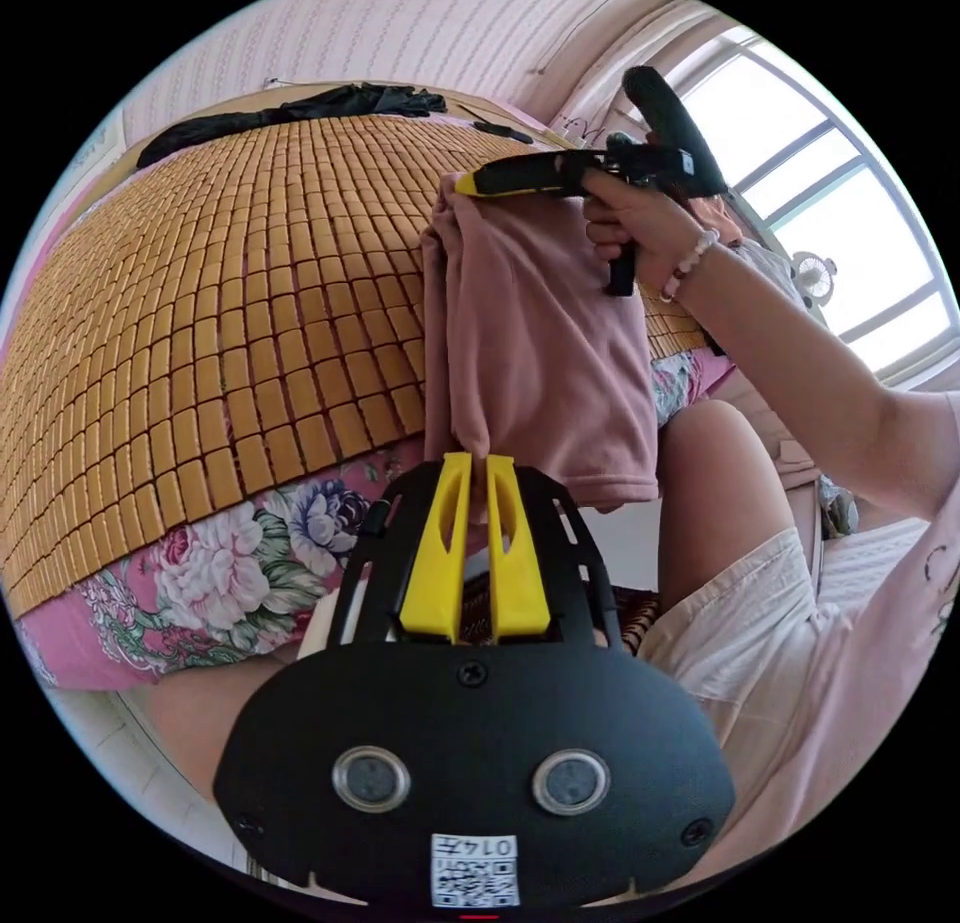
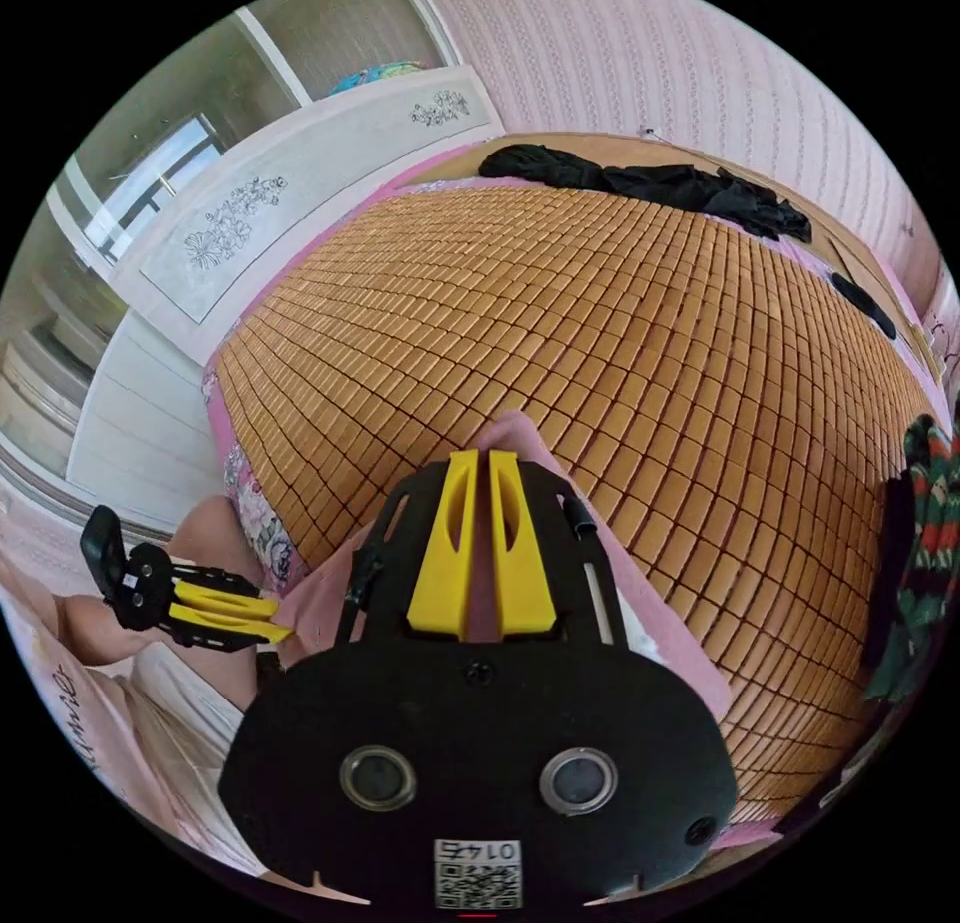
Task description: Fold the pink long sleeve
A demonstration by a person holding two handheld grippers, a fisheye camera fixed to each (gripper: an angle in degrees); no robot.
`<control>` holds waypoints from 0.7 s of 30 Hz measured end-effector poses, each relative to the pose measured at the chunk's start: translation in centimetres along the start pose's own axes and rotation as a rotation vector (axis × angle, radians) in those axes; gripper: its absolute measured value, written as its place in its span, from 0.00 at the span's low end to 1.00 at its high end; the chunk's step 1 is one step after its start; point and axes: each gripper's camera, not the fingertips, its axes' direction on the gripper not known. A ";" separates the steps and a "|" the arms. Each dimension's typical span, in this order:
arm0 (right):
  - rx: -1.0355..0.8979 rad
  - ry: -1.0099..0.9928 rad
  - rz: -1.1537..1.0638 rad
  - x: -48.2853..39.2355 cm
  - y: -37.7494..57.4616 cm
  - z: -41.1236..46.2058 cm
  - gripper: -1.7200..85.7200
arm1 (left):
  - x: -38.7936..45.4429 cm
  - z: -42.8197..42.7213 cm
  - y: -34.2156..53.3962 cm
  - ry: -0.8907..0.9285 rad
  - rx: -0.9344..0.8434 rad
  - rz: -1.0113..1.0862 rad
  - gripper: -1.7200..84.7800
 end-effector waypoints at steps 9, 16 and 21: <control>0.061 -0.015 0.036 0.9 0.3 0.6 0.01 | -0.8 1.8 -2.2 -0.031 -0.012 -0.003 0.03; 0.068 -0.013 0.033 1.8 1.0 -0.5 0.01 | -1.2 2.1 -2.8 -0.050 0.048 -0.012 0.04; 0.196 -0.089 0.030 3.5 3.3 -3.3 0.02 | -3.0 0.4 -3.2 0.031 0.110 -0.134 0.10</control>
